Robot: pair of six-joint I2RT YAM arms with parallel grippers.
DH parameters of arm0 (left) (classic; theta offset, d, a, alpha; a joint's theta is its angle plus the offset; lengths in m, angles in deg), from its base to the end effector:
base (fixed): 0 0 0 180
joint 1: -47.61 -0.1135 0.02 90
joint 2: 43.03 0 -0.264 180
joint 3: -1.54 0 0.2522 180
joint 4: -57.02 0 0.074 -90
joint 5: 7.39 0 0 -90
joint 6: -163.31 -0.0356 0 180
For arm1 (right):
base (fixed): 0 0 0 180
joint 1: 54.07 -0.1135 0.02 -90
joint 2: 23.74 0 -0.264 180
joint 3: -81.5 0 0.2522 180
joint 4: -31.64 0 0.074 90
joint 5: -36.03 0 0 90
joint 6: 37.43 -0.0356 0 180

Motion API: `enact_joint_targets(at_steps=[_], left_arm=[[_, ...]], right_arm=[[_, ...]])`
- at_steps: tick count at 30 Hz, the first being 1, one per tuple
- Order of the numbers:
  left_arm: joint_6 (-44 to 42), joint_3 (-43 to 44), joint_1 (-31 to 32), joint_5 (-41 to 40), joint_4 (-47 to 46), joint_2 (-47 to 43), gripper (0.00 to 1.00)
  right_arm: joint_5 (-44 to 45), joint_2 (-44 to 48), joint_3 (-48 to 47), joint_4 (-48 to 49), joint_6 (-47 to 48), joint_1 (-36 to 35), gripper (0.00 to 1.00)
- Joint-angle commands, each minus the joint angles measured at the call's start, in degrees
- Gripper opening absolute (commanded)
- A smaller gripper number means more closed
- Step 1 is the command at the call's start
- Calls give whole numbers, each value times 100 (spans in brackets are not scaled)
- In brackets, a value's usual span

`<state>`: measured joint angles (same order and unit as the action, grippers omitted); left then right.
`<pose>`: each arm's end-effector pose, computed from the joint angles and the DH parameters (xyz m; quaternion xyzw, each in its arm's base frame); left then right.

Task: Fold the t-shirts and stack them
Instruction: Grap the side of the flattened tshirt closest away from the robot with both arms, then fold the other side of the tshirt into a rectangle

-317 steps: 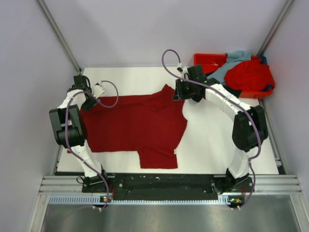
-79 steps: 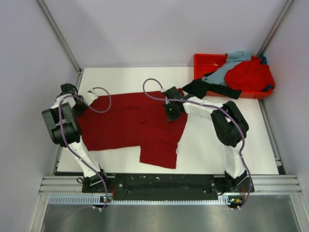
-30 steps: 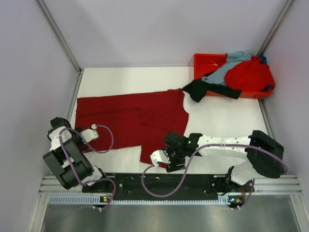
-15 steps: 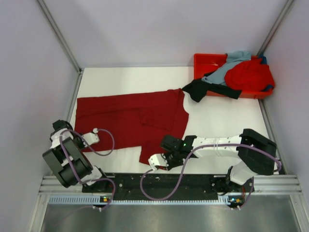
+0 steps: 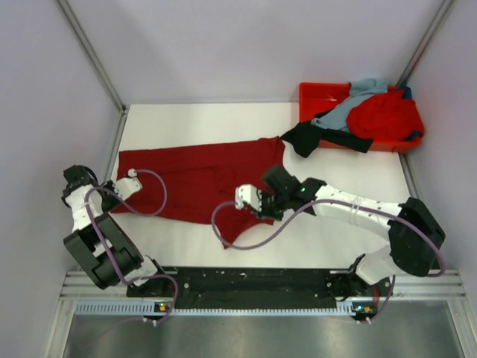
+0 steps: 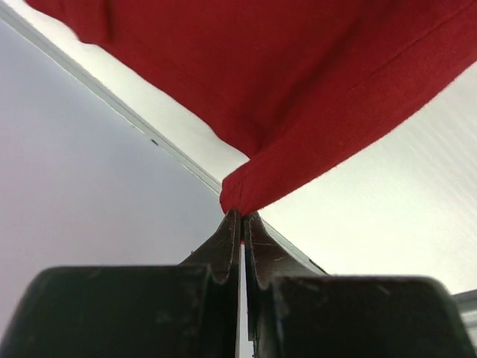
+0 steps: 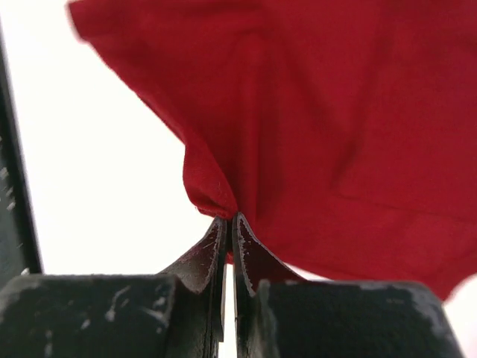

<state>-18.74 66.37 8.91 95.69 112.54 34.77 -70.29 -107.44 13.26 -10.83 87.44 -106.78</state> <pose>0.2000 0.1499 0.2138 0.4572 0.8626 0.1219 0.1790 0.1687 0.2380 0.2170 -0.6867 0.6596 0.1772 0.2490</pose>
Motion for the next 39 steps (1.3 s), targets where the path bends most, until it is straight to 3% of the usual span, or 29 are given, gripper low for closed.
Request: enact_joint_targets(at_steps=[1, 7, 16, 21, 36, 37, 39], left_arm=[[512, 604, 2, 590, 245, 323, 0], [1083, 1291, 345, 661, 254, 963, 0], [1936, 2416, 618, 196, 87, 2256, 0], [1910, 2382, 890, -77, 8, 2477, 0], [2596, 2680, 1084, -1000, -581, 3127, 0], [2639, 2672, 1101, -1009, -616, 3127, 5], [2771, 2663, 1189, -1062, -782, 3127, 35]], right_arm=[[-319, 153, -668, 708, -200, 760, 0], [-697, -602, -1380, 1587, 116, 1657, 0], [-1040, -2123, -2953, 1676, 845, 2344, 0], [-996, -2747, -3630, 1570, 907, 2528, 0], [-768, -3073, -3737, 1368, 706, 2678, 0], [-750, -3099, -3745, 1368, 679, 2687, 0], [-759, -3213, -3824, 1359, 548, 2696, 0]])
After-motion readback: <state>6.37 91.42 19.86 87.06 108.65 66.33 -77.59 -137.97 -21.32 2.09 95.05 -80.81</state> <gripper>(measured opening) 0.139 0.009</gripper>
